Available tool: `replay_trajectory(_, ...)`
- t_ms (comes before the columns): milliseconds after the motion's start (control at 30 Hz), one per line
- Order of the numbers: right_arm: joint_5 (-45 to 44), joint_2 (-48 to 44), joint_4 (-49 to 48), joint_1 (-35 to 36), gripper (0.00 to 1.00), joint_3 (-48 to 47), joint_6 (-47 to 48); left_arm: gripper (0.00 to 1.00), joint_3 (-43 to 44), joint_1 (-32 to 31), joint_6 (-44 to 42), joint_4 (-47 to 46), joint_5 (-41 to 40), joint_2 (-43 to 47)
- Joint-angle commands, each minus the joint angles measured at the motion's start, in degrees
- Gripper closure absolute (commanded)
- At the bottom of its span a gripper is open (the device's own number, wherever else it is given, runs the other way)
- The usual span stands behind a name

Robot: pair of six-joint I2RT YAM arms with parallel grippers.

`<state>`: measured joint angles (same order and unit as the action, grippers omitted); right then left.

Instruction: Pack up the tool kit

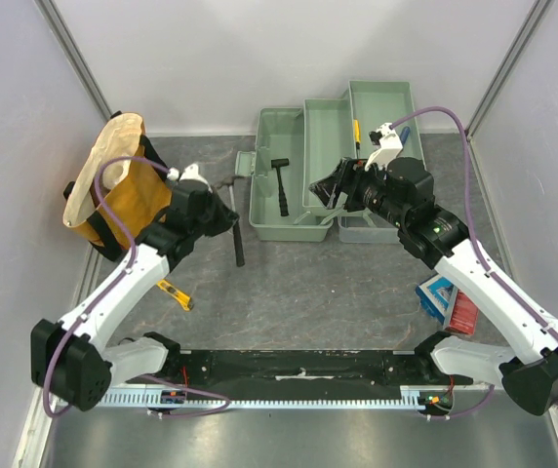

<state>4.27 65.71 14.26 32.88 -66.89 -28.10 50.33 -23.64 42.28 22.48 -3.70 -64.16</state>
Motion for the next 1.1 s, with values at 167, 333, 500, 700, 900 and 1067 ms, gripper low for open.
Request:
replay_trajectory(167,-1.5,-1.8,0.0,0.1,0.17,-0.3,0.5,0.98,19.7,-3.4,-11.5,-19.6,2.5,-18.7)
replay_trajectory(333,-3.4,-2.3,1.9,0.1,0.17,-1.0,1.8,0.98,33.0,-3.5,-13.1,-20.9,2.3,-31.5)
replay_trajectory(500,-5.3,-2.2,3.2,0.1,0.17,-1.8,3.0,0.98,42.3,-3.3,-13.3,-20.5,1.4,-42.0)
replay_trajectory(700,-5.7,-1.6,3.9,0.1,0.17,-2.2,3.2,0.98,48.2,-3.6,-9.8,-18.4,-4.6,-51.4)
replay_trajectory(900,-6.6,-1.9,4.5,0.0,0.16,-2.1,3.8,0.98,51.5,-4.6,-12.4,-18.8,-3.3,-57.7)
replay_trajectory(1067,-6.7,-1.7,4.5,0.0,0.16,-1.9,4.0,0.98,51.6,-5.7,-12.5,-20.2,-1.0,-61.7)
